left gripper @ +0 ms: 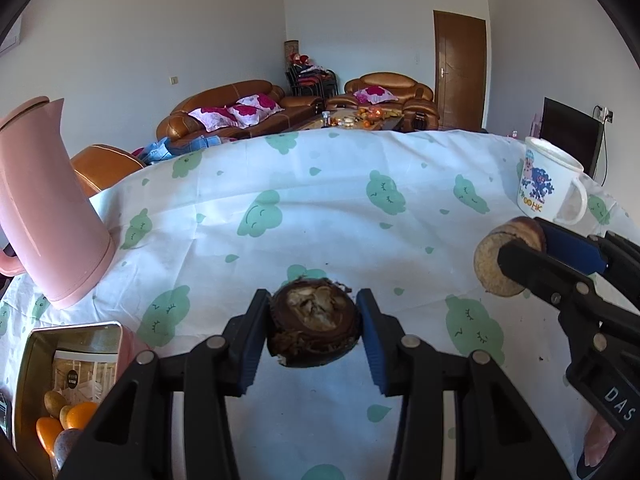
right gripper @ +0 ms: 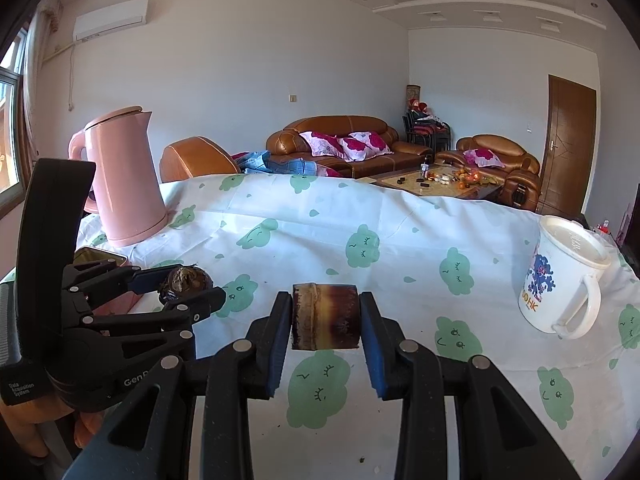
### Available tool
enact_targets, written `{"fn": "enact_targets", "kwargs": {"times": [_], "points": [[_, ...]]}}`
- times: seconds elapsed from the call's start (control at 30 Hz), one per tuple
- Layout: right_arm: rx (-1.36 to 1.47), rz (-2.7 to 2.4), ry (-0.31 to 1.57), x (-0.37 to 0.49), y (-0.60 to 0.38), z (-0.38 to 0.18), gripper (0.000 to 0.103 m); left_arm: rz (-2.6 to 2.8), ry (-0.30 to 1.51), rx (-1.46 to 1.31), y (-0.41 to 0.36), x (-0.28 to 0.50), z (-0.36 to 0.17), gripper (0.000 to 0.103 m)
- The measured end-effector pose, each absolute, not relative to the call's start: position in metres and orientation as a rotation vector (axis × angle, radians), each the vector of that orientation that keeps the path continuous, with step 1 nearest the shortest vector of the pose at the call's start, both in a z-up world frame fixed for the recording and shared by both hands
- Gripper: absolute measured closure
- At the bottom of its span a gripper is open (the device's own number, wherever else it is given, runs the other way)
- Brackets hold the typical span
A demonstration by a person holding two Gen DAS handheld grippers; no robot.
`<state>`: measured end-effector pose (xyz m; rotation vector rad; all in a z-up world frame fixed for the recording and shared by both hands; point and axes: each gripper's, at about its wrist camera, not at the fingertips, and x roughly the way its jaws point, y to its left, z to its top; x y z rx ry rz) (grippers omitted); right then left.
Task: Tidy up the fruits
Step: 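Lift the dark brown fruit with the left tool while the right lifts the taro slice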
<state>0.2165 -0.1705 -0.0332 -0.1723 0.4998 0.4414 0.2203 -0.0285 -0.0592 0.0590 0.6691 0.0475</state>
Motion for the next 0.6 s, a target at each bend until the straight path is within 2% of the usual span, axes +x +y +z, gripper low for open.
{"fn": "enact_targets", "kwargs": {"times": [0.6], "points": [[-0.189,0.46,0.413,0.201,-0.169,-0.027,0.068,0.071,0.576,0.083,-0.033,0.204,-0.05,0.057]]}}
